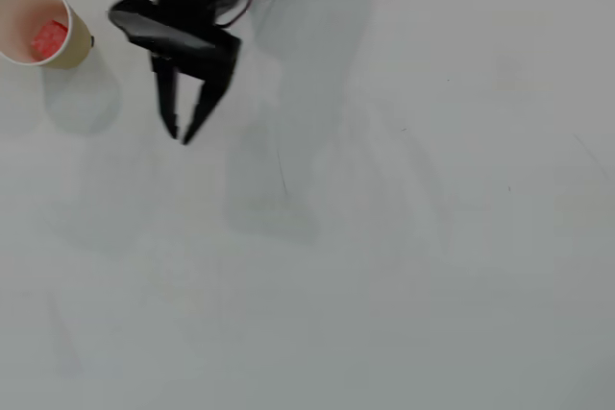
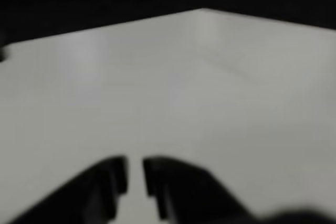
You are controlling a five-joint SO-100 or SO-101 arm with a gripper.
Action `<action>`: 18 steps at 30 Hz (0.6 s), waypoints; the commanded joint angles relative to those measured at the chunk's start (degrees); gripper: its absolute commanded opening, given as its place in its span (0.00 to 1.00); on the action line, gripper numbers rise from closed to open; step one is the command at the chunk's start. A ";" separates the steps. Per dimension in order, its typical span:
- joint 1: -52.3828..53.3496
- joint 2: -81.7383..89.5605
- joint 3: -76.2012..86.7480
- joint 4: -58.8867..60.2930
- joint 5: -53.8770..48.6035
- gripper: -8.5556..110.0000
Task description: Pick up the cube and drop it in the cup.
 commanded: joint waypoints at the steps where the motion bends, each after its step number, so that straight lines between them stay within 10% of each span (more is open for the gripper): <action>1: -6.33 5.62 1.05 -1.05 0.26 0.07; 18: -22.32 15.91 12.92 19.95 -0.26 0.07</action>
